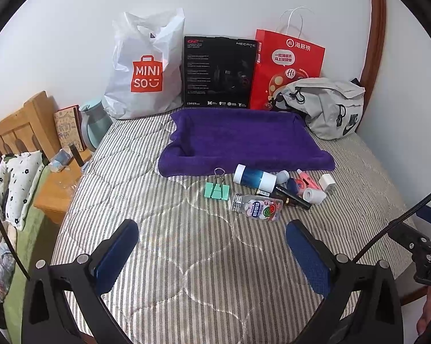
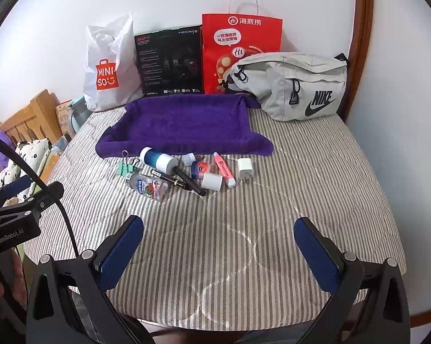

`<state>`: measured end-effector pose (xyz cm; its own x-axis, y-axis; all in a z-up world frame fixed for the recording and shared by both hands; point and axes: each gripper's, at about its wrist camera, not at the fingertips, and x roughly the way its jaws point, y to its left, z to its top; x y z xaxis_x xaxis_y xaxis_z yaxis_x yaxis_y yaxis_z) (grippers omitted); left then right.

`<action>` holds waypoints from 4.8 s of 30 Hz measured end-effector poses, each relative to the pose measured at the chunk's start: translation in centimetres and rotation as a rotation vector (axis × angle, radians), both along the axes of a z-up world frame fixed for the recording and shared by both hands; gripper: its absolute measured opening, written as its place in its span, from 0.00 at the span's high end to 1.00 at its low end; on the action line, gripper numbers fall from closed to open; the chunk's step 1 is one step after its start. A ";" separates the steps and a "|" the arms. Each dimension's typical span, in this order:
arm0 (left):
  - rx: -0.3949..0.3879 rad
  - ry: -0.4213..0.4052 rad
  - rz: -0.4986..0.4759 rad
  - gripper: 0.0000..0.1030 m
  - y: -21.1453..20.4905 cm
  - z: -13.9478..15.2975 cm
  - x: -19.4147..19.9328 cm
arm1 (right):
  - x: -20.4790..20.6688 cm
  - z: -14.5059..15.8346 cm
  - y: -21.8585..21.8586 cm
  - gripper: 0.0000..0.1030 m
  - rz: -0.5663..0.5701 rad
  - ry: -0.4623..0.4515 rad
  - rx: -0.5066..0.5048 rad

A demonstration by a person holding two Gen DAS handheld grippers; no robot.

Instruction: Organize rigid objects

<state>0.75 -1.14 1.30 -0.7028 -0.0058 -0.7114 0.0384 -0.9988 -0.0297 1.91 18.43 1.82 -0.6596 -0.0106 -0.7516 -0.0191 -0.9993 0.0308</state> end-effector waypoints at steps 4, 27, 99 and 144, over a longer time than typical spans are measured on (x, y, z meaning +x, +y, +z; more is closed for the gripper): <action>-0.002 0.000 0.000 0.00 0.0 0.0 0.0 | 0.0 0.0 0.0 0.00 0.001 0.000 0.000; 0.008 -0.071 0.002 0.00 -0.6 -3.2 -3.0 | -1.5 -2.4 1.4 0.00 -0.008 -0.048 -0.025; -0.028 -0.118 -0.147 0.62 0.3 -13.1 -14.9 | -17.0 -15.7 5.1 0.73 0.070 -0.052 -0.044; 0.081 -0.082 -0.029 0.62 -5.8 -7.1 -27.8 | -38.4 -14.3 -1.6 0.73 0.289 -0.135 0.030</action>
